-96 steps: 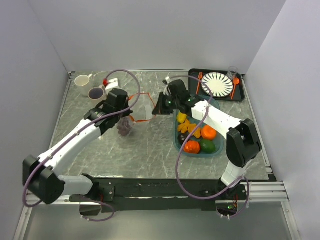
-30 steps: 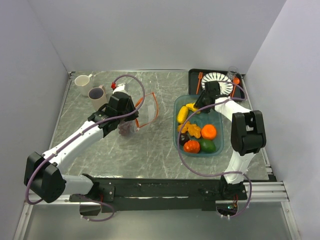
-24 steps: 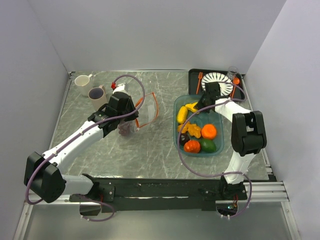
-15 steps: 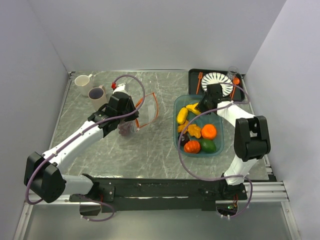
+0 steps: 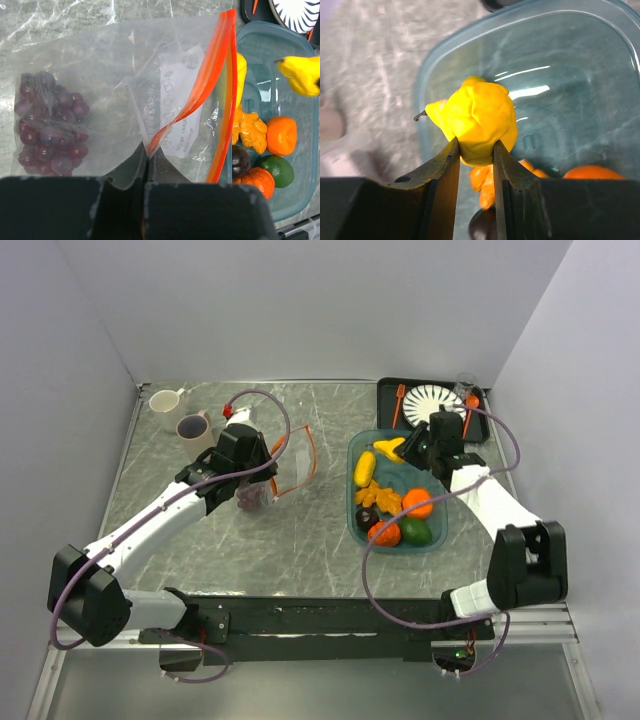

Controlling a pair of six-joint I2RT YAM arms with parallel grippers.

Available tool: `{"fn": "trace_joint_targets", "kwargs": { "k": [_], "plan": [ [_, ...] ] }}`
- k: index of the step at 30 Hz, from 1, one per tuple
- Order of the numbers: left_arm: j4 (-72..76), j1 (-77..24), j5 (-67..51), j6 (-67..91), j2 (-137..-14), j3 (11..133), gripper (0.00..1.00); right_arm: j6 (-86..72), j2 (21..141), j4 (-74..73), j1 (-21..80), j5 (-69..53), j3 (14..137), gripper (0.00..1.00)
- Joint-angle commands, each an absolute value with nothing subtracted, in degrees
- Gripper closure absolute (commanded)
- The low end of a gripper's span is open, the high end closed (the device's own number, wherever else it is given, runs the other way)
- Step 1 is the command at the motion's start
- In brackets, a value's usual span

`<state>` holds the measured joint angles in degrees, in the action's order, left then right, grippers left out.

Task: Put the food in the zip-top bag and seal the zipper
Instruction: Pick up the fake fruit from the bin, then place the fake fruit in the zipper food storage bag.

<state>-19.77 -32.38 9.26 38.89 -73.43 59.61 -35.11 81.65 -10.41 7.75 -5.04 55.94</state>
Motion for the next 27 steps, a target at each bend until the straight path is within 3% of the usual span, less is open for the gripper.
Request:
{"fn": "trace_joint_targets", "kwargs": {
  "k": [1,13,27],
  "plan": [
    [-18.2,-32.52,8.18,37.88,-72.6,62.58,0.99,-34.9,74.63,-9.05,8.87,-8.25,55.46,0.91],
    [-19.86,-32.52,6.59,37.71,-73.3,64.95,0.99,-26.72,72.68,-15.73,22.13,-5.72,66.97,0.89],
    [-20.13,-32.52,4.92,37.27,-73.83,65.13,0.99,-19.78,82.26,-23.2,35.14,-0.27,79.35,0.89]
  ]
}}
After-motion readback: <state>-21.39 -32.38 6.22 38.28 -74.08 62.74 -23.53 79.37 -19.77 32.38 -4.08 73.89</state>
